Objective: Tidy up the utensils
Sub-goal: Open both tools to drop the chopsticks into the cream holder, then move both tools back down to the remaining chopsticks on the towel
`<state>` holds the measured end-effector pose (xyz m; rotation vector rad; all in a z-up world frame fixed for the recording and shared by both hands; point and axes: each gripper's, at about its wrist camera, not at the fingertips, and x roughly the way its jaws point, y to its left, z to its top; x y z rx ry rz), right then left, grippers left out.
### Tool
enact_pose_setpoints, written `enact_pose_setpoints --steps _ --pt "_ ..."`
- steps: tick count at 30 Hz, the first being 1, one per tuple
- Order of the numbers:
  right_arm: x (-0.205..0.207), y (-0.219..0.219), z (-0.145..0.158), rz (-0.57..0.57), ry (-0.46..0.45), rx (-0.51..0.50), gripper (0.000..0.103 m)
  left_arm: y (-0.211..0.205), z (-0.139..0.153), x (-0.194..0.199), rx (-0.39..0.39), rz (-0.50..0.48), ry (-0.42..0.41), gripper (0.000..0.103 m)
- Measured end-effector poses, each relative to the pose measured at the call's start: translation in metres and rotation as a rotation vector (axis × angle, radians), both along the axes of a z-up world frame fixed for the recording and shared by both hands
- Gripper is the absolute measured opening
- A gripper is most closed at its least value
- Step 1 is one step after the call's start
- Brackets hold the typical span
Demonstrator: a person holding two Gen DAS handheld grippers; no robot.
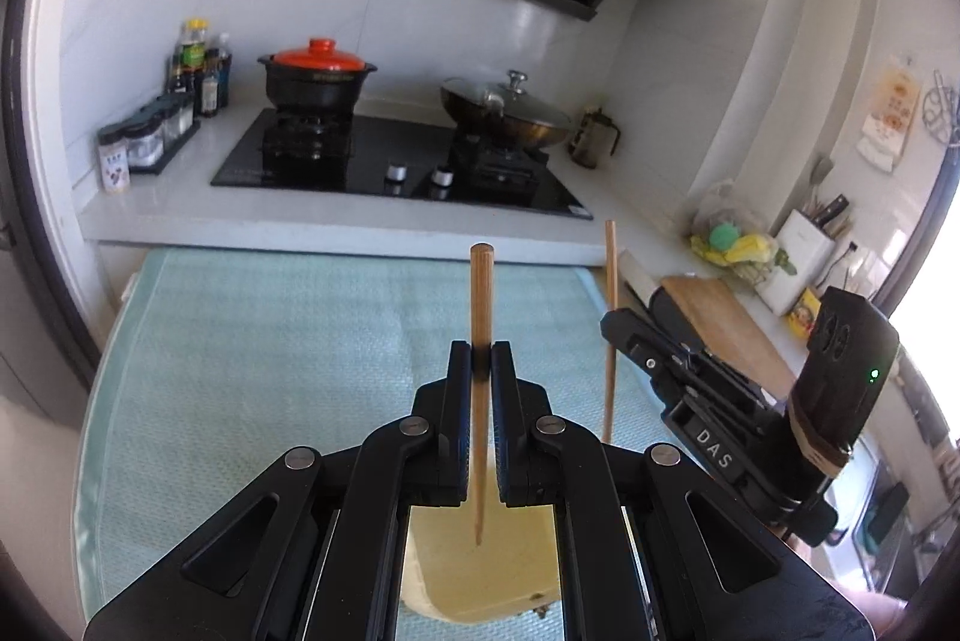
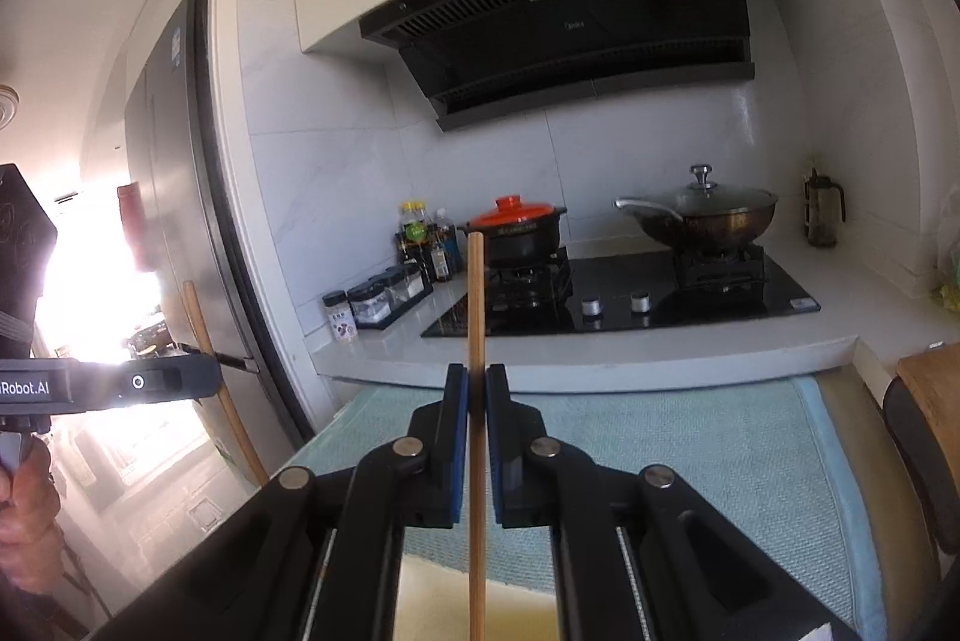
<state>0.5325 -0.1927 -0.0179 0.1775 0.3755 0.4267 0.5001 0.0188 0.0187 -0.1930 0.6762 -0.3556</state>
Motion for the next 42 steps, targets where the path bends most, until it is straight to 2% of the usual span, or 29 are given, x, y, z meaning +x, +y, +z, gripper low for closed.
enact_pose_setpoints --steps 5,9,10,12,14,15,16,17,18,19,20,22,24,26,29,32,34,36,39,42 --pt "0.004 -0.003 -0.04 0.004 0.139 -0.012 0.006 -0.014 -0.04 0.016 0.047 -0.009 0.094 0.004" --pt "0.006 -0.005 -0.06 -0.003 0.247 -0.027 0.007 -0.026 -0.066 0.021 0.11 -0.007 0.161 0.006" --pt "0.006 -0.006 -0.064 -0.009 0.27 -0.032 0.008 -0.027 -0.07 0.02 0.119 0.001 0.173 0.01" --pt "0.005 -0.008 -0.067 -0.022 0.304 -0.05 0.01 -0.024 -0.07 0.014 0.118 0.01 0.18 0.025" --pt "0.0 -0.013 -0.062 -0.034 0.315 -0.052 0.01 -0.018 -0.061 0.002 0.115 0.025 0.162 0.05" --pt "-0.005 -0.017 -0.056 -0.04 0.316 -0.053 0.01 -0.014 -0.053 -0.006 0.115 0.028 0.147 0.056" --pt "-0.011 -0.02 -0.048 -0.041 0.312 -0.052 0.015 -0.01 -0.044 -0.019 0.117 0.033 0.125 0.067" --pt "-0.02 -0.024 -0.038 -0.043 0.3 -0.05 0.031 -0.006 -0.033 -0.031 0.123 0.038 0.097 0.077" --pt "-0.03 -0.029 -0.027 -0.047 0.281 -0.047 0.052 -0.001 -0.021 -0.048 0.133 0.044 0.065 0.082" --pt "-0.044 -0.034 -0.014 -0.05 0.257 -0.046 0.058 0.004 -0.009 -0.068 0.15 0.052 0.027 0.092" --pt "-0.059 -0.038 0.0 -0.049 0.233 -0.054 0.06 0.008 0.002 -0.088 0.169 0.068 -0.012 0.102" --pt "-0.091 -0.046 0.022 -0.044 0.208 -0.086 0.06 0.018 0.019 -0.135 0.211 0.12 -0.094 0.103" --pt "-0.129 -0.057 0.039 -0.035 0.188 -0.116 0.066 0.029 0.026 -0.175 0.248 0.162 -0.126 0.103" --pt "-0.168 -0.069 0.047 -0.034 0.169 -0.146 0.072 0.039 0.019 -0.209 0.266 0.205 -0.088 0.103" --pt "-0.222 -0.087 0.04 -0.042 0.173 -0.198 0.074 0.053 -0.009 -0.257 0.27 0.23 -0.062 0.103" --pt "-0.273 -0.1 0.012 -0.087 0.194 -0.272 0.075 0.057 -0.048 -0.302 0.374 0.268 -0.078 0.103" --pt "-0.303 -0.106 -0.017 -0.144 0.228 -0.313 0.078 0.057 -0.077 -0.324 0.438 0.285 -0.052 0.103" --pt "-0.329 -0.11 -0.051 -0.2 0.286 -0.317 0.079 0.06 -0.107 -0.338 0.4 0.272 0.02 0.103" --pt "-0.364 -0.112 -0.101 -0.285 0.341 -0.302 0.079 0.062 -0.146 -0.35 0.297 0.273 0.143 0.102" --pt "-0.384 -0.11 -0.137 -0.313 0.42 -0.25 0.079 0.058 -0.172 -0.358 0.267 0.3 0.217 0.102"
